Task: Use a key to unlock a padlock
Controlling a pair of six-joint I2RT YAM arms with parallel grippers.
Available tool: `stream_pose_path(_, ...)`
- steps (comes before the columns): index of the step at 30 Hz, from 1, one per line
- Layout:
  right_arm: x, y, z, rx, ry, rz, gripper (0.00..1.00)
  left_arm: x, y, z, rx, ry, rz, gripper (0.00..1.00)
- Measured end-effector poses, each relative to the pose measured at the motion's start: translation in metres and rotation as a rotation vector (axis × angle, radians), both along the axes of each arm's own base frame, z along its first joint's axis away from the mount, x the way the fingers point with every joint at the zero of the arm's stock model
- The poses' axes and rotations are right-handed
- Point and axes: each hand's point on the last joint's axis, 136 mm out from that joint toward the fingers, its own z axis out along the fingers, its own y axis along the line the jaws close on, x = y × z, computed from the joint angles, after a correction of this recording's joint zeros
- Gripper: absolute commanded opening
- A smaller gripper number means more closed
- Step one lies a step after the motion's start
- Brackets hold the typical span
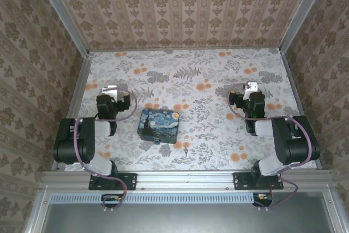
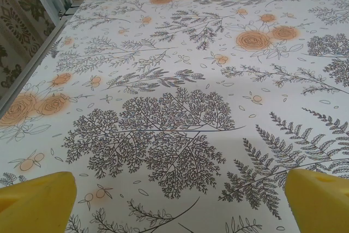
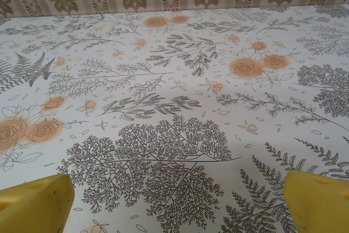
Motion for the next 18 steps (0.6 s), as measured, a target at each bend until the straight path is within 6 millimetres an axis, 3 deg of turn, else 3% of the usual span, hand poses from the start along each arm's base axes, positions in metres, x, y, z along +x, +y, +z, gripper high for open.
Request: stream_pose_path(18, 0.0000, -0.0019, -0.0001, 0.002, 0.000, -0.003, 0.99, 0.0009, -0.0011, 0.0011, -0.003, -0.003, -0.007, 1.00)
